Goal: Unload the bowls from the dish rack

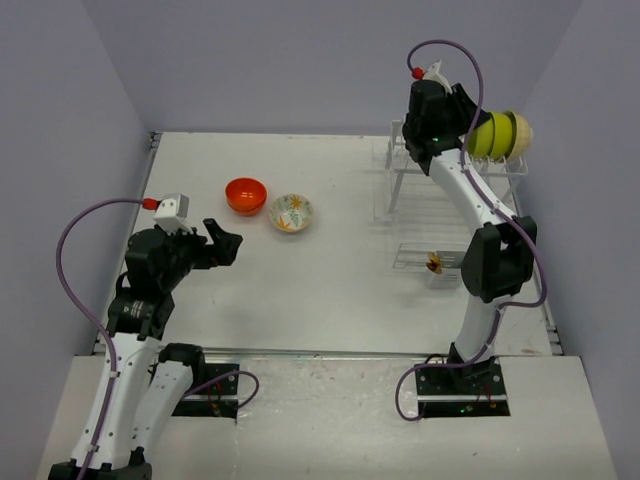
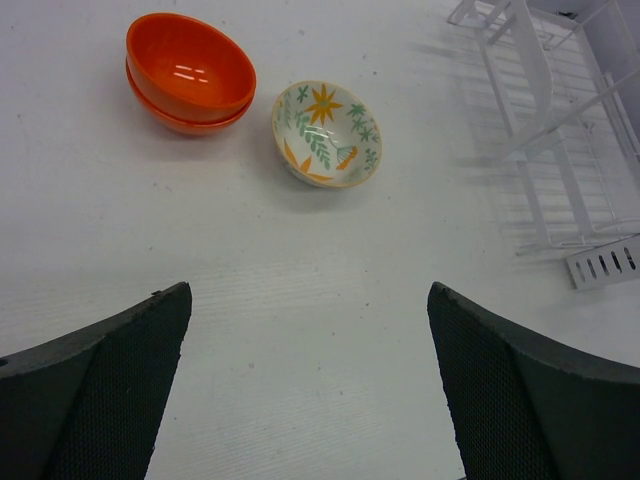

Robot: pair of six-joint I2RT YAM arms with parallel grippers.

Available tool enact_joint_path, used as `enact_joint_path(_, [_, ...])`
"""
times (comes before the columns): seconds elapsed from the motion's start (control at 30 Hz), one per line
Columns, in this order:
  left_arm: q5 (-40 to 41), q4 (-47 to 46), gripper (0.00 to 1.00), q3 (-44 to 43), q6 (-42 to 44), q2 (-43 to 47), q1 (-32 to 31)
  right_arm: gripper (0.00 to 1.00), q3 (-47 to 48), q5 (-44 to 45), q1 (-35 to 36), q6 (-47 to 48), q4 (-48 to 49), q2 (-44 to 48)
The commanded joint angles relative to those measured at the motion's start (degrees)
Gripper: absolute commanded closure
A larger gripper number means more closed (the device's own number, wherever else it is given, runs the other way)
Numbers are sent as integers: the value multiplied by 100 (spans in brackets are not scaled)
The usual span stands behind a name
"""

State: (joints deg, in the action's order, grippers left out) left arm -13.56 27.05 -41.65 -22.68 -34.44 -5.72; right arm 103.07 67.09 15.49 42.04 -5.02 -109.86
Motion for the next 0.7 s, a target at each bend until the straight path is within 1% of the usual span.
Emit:
enact_joint_path(0.0, [-59,-218,0,-28,185,60,-44,67,-23,32,-11,-179,-53,-26])
enact_joint_path(0.13, [-59,-217,0,-28,185,69,-52,69,-129,120,-10,-144,62,17])
enact_joint_path(0.27, [-41,-217,0,-19,185,77,-52,78,-252,111,-28,-82,194,79])
enact_joint_path(0.3, [-41,-209,0,-19,185,77,-52,84,-261,129,-28,-82,229,97])
enact_joint_path(0.5, [-15,-209,0,-19,185,60,-61,92,-357,226,-28,146,466,255])
enact_joint_path(0.53, [3,-209,0,-27,185,60,-61,94,-375,234,-37,164,632,316])
enact_joint_path(0.57, [11,-200,0,-28,185,68,-61,99,-410,234,-28,190,677,351])
enact_joint_path(0.67, [29,-200,0,-28,185,95,-61,100,-463,243,-11,295,861,439])
